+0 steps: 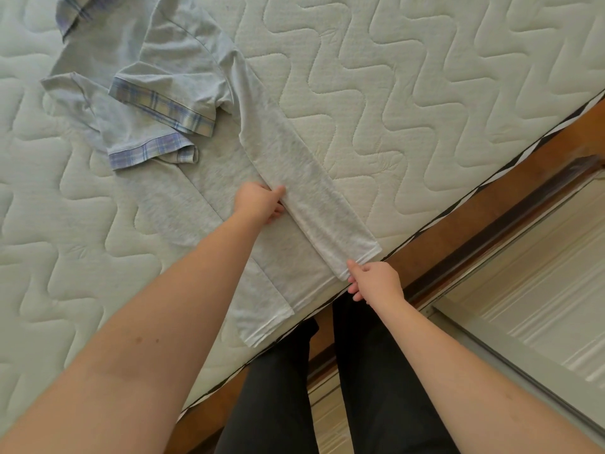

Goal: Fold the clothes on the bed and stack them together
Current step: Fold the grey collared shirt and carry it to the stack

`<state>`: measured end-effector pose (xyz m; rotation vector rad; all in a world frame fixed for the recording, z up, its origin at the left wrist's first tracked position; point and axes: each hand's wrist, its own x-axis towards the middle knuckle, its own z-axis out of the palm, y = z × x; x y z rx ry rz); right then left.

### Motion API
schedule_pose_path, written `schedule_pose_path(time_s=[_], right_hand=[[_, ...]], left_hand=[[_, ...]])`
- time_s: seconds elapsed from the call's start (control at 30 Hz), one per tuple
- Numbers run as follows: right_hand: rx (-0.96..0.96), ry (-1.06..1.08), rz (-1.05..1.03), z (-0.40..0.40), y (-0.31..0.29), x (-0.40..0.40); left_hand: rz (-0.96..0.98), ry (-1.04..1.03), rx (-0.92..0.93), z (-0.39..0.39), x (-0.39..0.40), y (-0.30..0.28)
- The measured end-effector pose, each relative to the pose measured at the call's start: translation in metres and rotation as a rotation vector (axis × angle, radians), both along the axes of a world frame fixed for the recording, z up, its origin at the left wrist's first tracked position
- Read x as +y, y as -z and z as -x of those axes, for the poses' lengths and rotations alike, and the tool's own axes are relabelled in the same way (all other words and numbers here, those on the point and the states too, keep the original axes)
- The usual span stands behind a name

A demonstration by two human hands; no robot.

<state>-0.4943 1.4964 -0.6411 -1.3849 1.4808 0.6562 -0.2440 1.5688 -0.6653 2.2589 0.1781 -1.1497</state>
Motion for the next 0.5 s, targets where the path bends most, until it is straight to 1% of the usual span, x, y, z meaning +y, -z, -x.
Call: schedule_pose_path(time_s=[0.07, 0.13, 0.27, 0.33, 0.4, 0.5], right_hand=[[-0.044, -0.065, 0.021, -0.008, -0.004, 0.000], [-0.128, -0.098, 0.049, -0.019, -0.010, 0.001], [-0.254, -0.208, 0.067, -0.048, -0.023, 0.002], [-0.282, -0.240, 0.059, -0.061, -0.023, -0.001], [-0.320, -0.282, 0.092, -0.075, -0.021, -0.005], [-0.394, -0.265, 0.114, -0.099, -0.008, -0.018]], left_hand=[[-0.011, 0.051, -0.060, -0.011, 0.005, 0.002], [0.066, 0.010, -0.082, -0.021, 0.011, 0.002], [0.235, -0.180, 0.022, -0.033, 0.027, -0.010], [0.271, -0.264, 0.069, -0.037, 0.037, -0.019], [0.305, -0.354, 0.122, -0.041, 0.043, -0.025], [0.348, -0.436, 0.172, -0.049, 0.042, -0.025]])
